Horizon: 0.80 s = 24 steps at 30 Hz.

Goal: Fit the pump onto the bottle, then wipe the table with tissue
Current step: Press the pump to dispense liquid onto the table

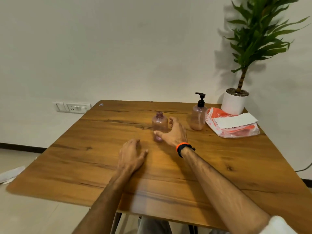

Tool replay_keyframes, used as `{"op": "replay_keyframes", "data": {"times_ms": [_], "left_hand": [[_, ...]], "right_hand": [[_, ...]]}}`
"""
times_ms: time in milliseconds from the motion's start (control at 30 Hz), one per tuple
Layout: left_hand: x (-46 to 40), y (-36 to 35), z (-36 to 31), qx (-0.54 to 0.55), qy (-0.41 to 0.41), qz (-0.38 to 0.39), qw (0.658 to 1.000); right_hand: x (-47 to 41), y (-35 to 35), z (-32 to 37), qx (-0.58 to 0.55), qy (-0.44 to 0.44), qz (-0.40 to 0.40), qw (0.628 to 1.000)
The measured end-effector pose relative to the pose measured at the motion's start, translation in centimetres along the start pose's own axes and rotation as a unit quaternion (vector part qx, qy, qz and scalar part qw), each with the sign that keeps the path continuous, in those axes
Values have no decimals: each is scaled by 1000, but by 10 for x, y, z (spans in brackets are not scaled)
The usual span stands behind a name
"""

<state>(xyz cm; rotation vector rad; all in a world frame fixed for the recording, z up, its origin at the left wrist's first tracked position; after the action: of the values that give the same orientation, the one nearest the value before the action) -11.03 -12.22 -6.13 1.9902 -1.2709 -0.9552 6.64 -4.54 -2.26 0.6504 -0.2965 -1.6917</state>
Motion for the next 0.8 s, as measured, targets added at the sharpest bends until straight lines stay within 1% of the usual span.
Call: {"op": "replay_keyframes", "data": {"times_ms": [33,100,233,400,500,633,800], "left_hand": [[0,-4,5,-35,-16,14,999],[1,-11,13,-68,-33,14,997],[1,-16,20,-79,-58,-14,995],[0,-15,18,-83,-56,-4,995],[1,-14,9,-76,-58,4,995],[2,-26,-31,-44,-83,6,996],[8,-68,-106,-7,-136,41,990]], "right_hand": [[-2,-4,0,-7,-6,-3,1000],[-5,-11,0,-18,-13,-13,1000],[-10,-17,-3,-29,-11,-35,999],[-12,-11,-8,-41,-4,-55,998],[-12,5,-14,-51,-1,-70,996],[-11,45,-32,-69,-3,-91,993],[-9,117,-68,-39,-3,-149,988]]}}
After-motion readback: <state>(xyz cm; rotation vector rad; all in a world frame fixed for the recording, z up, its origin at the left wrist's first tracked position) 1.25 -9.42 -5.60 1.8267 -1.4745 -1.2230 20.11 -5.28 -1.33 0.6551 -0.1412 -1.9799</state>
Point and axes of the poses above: each hand's wrist, its own x-axis away from the middle knuckle, its own y-axis out of the back of the hand, z = x × y, the point moved 3 cm from there along -x, towards the middle knuckle, and after that the axes turned 7 degrees about -z, right-handed, at the moved point
